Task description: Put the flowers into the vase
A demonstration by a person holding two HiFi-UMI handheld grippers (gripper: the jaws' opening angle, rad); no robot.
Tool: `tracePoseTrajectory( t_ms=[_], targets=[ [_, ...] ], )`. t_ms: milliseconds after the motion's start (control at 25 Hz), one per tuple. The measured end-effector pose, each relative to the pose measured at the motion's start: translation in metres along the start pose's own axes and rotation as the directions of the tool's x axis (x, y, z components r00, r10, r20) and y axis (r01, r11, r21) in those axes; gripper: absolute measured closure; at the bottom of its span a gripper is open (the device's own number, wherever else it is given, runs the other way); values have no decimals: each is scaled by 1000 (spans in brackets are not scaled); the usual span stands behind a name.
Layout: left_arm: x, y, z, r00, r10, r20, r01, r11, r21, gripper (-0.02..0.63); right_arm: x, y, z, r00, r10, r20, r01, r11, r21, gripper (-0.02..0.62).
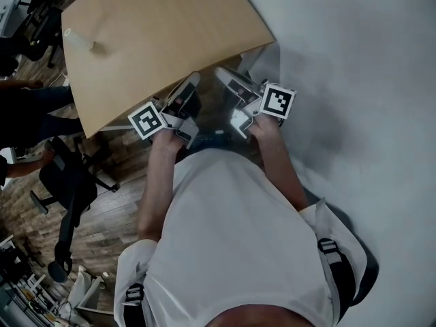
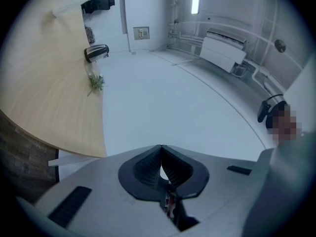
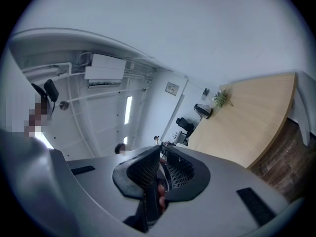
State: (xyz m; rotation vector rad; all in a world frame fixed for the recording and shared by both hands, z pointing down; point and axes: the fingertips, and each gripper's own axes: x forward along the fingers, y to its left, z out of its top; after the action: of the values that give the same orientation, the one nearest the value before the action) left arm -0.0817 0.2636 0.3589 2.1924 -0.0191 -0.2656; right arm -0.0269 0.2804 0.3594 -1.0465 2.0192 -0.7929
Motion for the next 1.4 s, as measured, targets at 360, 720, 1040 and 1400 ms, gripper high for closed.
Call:
tracePoseTrajectory(
  t_ms=[360, 720, 1040, 1400],
  targets=[
    [8, 39, 28, 999, -31, 15, 31, 999, -33, 600, 24, -39, 2, 997, -82, -11, 82, 997, -5, 572],
    [33, 100, 148, 999, -35, 20, 36, 997, -67, 600, 138, -80, 53, 990, -140, -25, 139, 990, -29, 522],
    [44, 118, 203, 998, -54, -35, 51, 995, -90, 600, 202, -91, 77, 988, -157, -10, 157, 987, -29, 520],
    [65, 148, 237, 995, -69, -66, 60, 990, -129, 600, 235, -119, 106, 977, -213, -12, 212, 976, -53, 520]
  ],
)
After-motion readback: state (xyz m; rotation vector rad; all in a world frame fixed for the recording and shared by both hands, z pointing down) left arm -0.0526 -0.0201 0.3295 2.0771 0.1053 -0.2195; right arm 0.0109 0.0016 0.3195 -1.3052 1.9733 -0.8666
